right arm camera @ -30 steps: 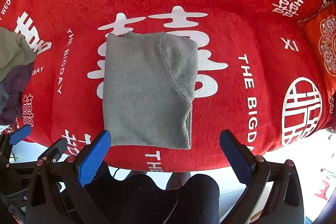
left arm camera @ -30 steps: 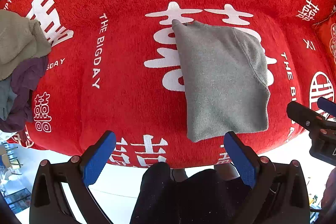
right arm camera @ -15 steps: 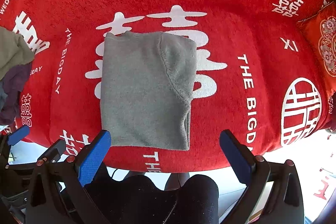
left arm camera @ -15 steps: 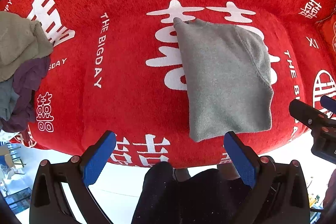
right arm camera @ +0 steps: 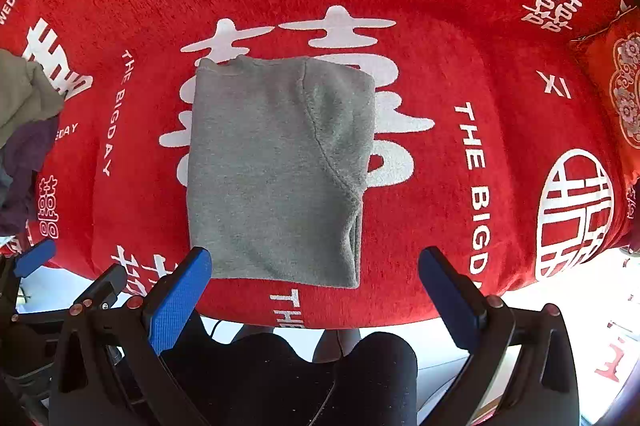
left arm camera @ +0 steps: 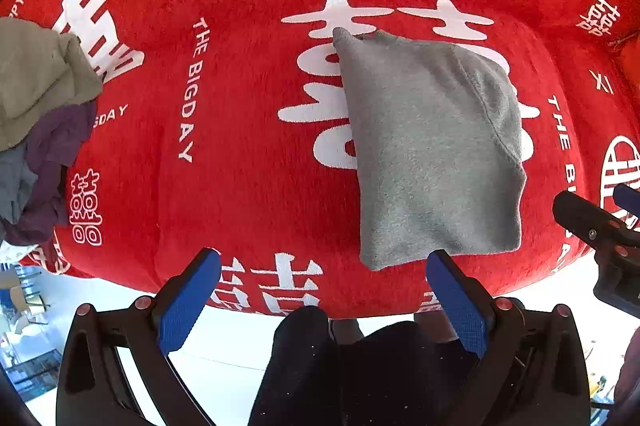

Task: Fold small clothes

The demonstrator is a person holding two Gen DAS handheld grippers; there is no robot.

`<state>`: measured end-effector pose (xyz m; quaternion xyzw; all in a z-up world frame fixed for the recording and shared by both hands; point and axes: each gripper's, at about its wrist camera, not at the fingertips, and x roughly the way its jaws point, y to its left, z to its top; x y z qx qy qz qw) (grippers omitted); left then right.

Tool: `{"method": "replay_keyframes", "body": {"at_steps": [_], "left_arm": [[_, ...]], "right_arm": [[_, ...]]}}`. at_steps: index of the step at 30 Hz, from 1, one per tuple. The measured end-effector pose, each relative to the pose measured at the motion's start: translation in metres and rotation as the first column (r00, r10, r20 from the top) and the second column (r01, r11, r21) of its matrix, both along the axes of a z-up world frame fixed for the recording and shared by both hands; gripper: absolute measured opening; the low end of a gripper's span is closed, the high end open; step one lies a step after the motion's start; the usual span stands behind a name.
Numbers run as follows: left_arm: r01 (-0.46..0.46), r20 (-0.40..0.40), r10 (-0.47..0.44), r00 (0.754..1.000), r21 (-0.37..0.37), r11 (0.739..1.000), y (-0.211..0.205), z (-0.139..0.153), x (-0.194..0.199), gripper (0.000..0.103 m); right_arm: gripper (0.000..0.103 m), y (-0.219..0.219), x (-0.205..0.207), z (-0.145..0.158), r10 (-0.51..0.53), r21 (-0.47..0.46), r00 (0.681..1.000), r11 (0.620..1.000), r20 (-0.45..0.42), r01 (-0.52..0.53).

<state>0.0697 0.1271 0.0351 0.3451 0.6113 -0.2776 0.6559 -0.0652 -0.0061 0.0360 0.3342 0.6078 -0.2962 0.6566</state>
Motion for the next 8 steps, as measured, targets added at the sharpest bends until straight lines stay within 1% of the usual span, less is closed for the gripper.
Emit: {"method": "replay_keyframes", "body": {"at_steps": [3,8], "left_arm": [[-0.021,-0.017,0.021,1.0,-0.005,1.0,0.0004,-0.0016,0.0014,0.103],[0.001,0.011,-0.001,1.0,-0.017,1.0,-0.0027,0.0007,-0.0002,0.103]], "right_arm": [[0.103,-0.0015,0.0001,-0.0017,0.004,0.004,1.0,1.0,0.0,-0.004],[0.103,-0.003,-0.0001,-0.003,0.005,0.005,1.0,1.0,-0.003,-0.005]]}}
